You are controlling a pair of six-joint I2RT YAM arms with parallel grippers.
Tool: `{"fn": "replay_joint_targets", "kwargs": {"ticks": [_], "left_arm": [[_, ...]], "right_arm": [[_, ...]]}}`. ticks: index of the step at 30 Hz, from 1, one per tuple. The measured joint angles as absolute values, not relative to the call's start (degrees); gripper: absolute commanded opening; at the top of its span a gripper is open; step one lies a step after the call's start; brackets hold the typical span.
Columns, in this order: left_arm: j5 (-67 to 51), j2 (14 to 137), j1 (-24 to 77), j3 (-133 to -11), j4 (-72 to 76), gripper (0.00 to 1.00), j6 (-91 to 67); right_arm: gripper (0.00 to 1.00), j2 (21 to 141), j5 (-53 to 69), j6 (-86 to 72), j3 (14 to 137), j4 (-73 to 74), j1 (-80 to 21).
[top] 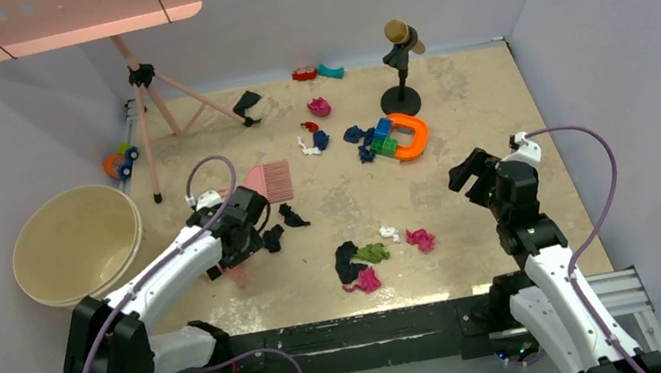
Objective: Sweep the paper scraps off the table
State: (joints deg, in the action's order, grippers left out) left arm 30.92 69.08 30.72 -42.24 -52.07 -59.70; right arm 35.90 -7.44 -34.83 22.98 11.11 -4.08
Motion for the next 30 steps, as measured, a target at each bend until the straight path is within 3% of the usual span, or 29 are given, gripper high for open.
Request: {"fn": "replay_joint_targets", "kwargs": {"ticks": [2, 8, 14, 17, 24, 30], "left_arm": [[30.9, 71.7, 30.6, -45.5, -54.3, 0.99, -60.5], [31.9, 75.4, 30.4, -58.2, -59.6, 0.99, -59.4], [33.1, 73.3, 29.9, -61.8, -59.8, 0.88, -58.2], [33.5, 74.5, 28.6, -64.5, -60.7, 0.81, -62.4], [31.8, 77.2, 22.9, -66.1, -58.2, 0.8, -78.5], [30.2, 88.3, 19.0, -73.7, -59.5, 0.79, -90.1]], "right_arm": [[0.87, 35.9, -7.4, -34.8, 23.0, 11.1, -4.1], [0.87, 35.9, -7.3, -34.8, 22.9, 11.1, -4.1], [0.87, 35.9, -7.3, -34.8, 22.9, 11.1, -4.1], [0.87, 35.9, -7.3, -34.8, 22.9, 11.1, -4.1], [0.87, 35.9, -7.3, -34.8, 22.9, 11.1, -4.1], [0.87, 36.0, -7.3, -34.8, 22.9, 11.1, -4.1]]}}
